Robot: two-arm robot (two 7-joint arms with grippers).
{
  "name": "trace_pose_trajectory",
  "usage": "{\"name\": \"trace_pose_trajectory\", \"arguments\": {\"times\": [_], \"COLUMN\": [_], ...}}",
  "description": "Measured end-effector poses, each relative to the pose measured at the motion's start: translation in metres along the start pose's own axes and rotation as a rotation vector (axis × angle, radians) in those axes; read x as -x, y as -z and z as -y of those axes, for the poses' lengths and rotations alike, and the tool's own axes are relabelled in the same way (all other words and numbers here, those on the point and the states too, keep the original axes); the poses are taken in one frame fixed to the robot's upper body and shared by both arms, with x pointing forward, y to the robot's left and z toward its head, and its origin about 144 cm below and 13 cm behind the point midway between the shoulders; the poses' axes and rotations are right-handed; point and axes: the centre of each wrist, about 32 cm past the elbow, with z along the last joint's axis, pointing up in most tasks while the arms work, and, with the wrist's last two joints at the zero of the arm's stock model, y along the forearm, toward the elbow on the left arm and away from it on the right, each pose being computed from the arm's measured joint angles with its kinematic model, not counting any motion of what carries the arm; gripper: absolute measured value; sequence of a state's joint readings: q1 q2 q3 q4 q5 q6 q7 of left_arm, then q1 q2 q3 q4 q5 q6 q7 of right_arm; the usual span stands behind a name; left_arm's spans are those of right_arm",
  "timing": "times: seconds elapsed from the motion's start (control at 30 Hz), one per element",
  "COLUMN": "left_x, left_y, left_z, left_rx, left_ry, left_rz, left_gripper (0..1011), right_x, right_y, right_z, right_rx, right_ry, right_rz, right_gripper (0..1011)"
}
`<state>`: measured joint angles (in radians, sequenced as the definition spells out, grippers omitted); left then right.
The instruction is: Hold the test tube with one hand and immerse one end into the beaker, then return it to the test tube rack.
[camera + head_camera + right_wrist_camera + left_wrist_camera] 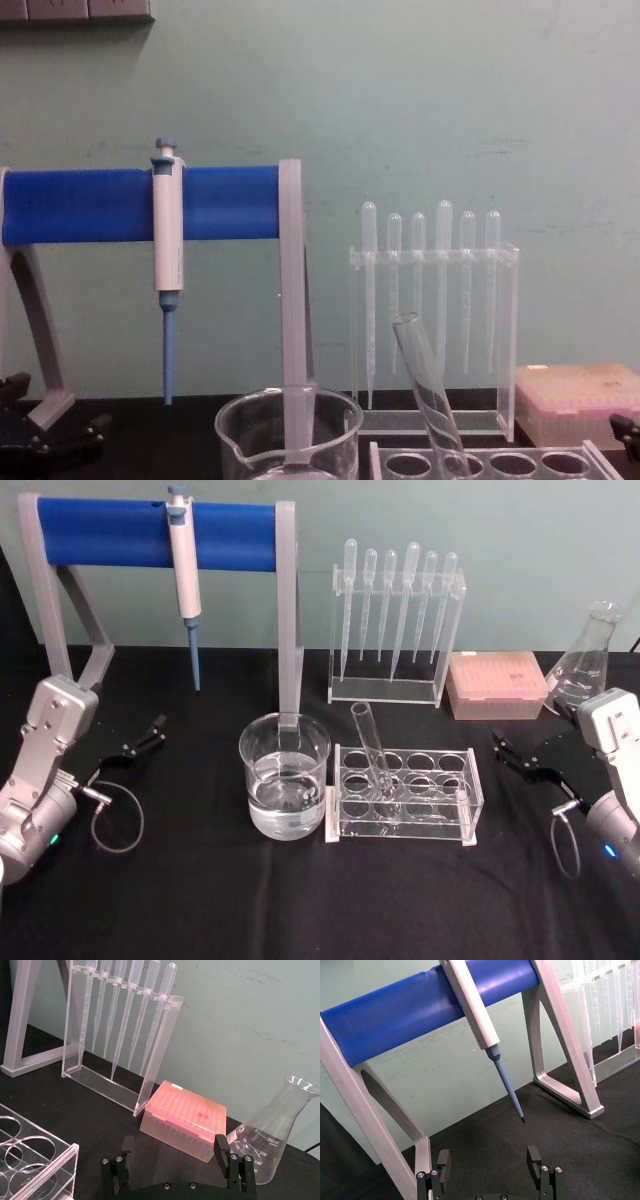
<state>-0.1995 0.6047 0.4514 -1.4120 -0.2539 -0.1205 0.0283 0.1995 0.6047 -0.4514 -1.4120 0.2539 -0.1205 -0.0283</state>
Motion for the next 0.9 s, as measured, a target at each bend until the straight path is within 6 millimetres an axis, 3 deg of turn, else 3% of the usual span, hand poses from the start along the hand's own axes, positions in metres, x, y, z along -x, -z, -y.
{"name": "trace_pose_trajectory", "arguments": {"times": [0.9], "left_x": [0.0000], "left_y": [0.0000], "left_z": [0.0000], "left_rx": [0.000], "left_ry": [0.000], "left_rz": [0.000], "left_gripper": [1000], "right_x": [0.0000], "right_y": [0.0000], "right_z": [0.0000], "right_rx": [0.000], "right_ry": [0.000], "right_rz": [0.000], "right_gripper": [1002]}}
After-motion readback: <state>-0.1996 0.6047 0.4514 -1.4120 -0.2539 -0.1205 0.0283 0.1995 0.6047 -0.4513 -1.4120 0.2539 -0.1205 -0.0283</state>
